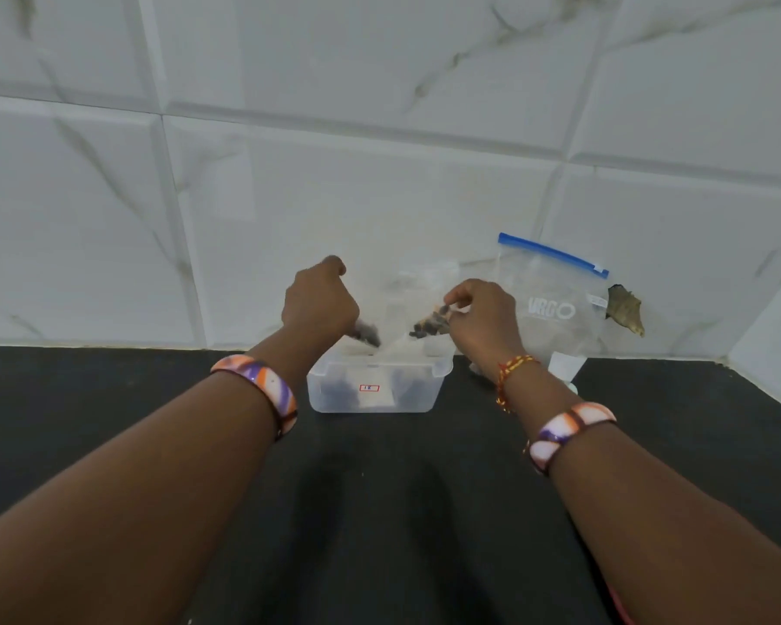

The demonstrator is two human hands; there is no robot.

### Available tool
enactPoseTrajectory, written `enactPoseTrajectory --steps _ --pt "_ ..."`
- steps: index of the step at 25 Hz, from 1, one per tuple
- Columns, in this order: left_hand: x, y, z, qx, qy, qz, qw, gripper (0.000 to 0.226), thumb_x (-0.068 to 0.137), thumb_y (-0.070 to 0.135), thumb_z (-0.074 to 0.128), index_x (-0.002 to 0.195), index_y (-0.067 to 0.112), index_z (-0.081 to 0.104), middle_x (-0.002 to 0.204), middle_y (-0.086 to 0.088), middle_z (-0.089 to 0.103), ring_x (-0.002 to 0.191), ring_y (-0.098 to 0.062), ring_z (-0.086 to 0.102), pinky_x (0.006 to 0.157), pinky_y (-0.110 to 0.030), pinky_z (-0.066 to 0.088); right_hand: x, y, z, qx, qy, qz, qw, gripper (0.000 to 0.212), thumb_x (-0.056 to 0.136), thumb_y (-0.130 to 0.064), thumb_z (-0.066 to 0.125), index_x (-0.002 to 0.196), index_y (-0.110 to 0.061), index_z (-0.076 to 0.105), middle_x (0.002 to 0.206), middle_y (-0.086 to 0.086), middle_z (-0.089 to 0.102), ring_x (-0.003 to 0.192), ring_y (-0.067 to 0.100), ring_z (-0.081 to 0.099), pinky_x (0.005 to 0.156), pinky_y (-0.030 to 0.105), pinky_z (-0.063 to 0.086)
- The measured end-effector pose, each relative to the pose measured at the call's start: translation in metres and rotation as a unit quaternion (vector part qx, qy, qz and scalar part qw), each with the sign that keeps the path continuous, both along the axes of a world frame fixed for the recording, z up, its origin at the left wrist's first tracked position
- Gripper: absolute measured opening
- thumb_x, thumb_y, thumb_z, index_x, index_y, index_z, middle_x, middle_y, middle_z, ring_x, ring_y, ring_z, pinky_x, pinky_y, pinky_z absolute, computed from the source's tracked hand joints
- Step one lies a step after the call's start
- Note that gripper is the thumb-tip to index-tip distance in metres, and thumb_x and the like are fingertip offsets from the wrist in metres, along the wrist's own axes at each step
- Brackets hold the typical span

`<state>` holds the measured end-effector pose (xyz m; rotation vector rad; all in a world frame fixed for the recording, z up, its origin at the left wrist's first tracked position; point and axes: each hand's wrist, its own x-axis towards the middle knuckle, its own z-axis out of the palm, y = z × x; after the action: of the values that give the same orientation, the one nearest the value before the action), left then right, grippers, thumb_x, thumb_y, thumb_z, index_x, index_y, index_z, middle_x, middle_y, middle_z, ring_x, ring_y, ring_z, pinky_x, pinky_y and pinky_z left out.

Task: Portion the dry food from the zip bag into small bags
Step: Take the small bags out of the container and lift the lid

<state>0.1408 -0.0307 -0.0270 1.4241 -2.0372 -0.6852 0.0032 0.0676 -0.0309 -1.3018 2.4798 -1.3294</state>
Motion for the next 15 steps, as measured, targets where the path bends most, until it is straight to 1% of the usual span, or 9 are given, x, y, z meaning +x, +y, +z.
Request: enactPoseTrajectory --steps 2,3,4,5,6,7,9,12,15 --pt "-0.008 -0.008 -0.003 0.022 -0.116 -0.041 0.992 0.033 0.079 -0.005 0.045 0.107 0.007 0.057 0.108 -0.015 0.064 0.077 -0.032 0.067 0.071 -0.033 0.055 0.001 -0.023 0.001 0.11 0.055 0.034 0.992 0.025 0.079 -0.002 0.067 0.103 0.003 0.066 0.109 0.015 0.065 0.102 0.028 0.061 0.086 0.028 0.049" --pt "-0.012 -0.013 -0.007 0.027 -0.176 -0.061 0.982 0.021 0.081 -0.005 0.045 0.095 0.004 0.058 0.108 -0.017 0.064 0.082 -0.031 0.066 0.069 -0.031 0.053 0.0 -0.035 -0.002 0.176 0.082 0.057 0.979 0.027 0.078 -0.003 0.068 0.104 0.004 0.065 0.11 0.017 0.065 0.103 0.03 0.061 0.087 0.03 0.05" --pt "-0.016 -0.017 -0.013 0.028 -0.235 -0.083 0.968 0.014 0.084 -0.003 0.044 0.088 0.003 0.056 0.113 -0.018 0.063 0.093 -0.031 0.064 0.073 -0.031 0.051 -0.001 -0.047 -0.007 0.238 0.111 0.08 0.962 0.026 0.08 -0.003 0.066 0.104 0.005 0.063 0.112 0.018 0.064 0.104 0.031 0.061 0.086 0.031 0.05" --pt "-0.021 -0.022 -0.021 0.023 -0.29 -0.108 0.951 0.014 0.087 -0.001 0.042 0.091 0.003 0.055 0.119 -0.018 0.06 0.104 -0.031 0.061 0.081 -0.03 0.049 -0.001 -0.056 -0.012 0.294 0.14 0.101 0.94 0.024 0.083 -0.002 0.061 0.106 0.005 0.061 0.113 0.019 0.063 0.105 0.031 0.06 0.084 0.03 0.049" --pt "-0.024 -0.026 -0.026 0.017 -0.333 -0.13 0.934 0.02 0.089 0.0 0.039 0.103 0.001 0.055 0.123 -0.017 0.056 0.111 -0.03 0.057 0.087 -0.03 0.047 -0.001 -0.063 -0.017 0.343 0.165 0.118 0.917 0.023 0.086 -0.002 0.055 0.107 0.003 0.059 0.115 0.019 0.062 0.105 0.031 0.06 0.082 0.029 0.048" --pt "-0.028 -0.028 -0.029 0.01 -0.361 -0.143 0.921 0.027 0.09 0.001 0.038 0.113 0.0 0.053 0.125 -0.016 0.055 0.114 -0.029 0.055 0.09 -0.03 0.046 -0.002 -0.067 -0.021 0.38 0.184 0.128 0.897 0.023 0.088 -0.003 0.05 0.109 0.002 0.058 0.116 0.018 0.062 0.103 0.03 0.06 0.083 0.03 0.048" --pt "-0.033 -0.031 -0.03 -0.003 -0.39 -0.145 0.909 0.033 0.09 0.002 0.039 0.121 0.002 0.051 0.126 -0.013 0.055 0.114 -0.028 0.055 0.088 -0.031 0.045 0.0 -0.074 -0.023 0.412 0.218 0.127 0.876 0.025 0.089 -0.005 0.048 0.111 0.0 0.059 0.114 0.016 0.063 0.096 0.028 0.059 0.083 0.031 0.048" --pt "-0.037 -0.028 -0.027 -0.025 -0.416 -0.129 0.9 0.034 0.091 0.006 0.043 0.123 0.008 0.052 0.124 -0.008 0.054 0.112 -0.026 0.054 0.078 -0.029 0.039 0.004 -0.082 -0.025 0.369 0.248 0.102 0.89 0.024 0.089 -0.008 0.053 0.111 -0.003 0.059 0.11 0.013 0.063 0.096 0.028 0.06 0.075 0.03 0.044" --pt "-0.038 -0.022 -0.024 -0.036 -0.395 -0.13 0.909 0.03 0.089 0.007 0.045 0.118 0.01 0.055 0.118 -0.007 0.056 0.103 -0.026 0.055 0.077 -0.03 0.038 0.0 -0.081 -0.033 0.389 0.185 0.13 0.893 0.023 0.09 -0.008 0.051 0.11 0.0 0.059 0.114 0.015 0.062 0.089 0.024 0.055 0.076 0.027 0.042"
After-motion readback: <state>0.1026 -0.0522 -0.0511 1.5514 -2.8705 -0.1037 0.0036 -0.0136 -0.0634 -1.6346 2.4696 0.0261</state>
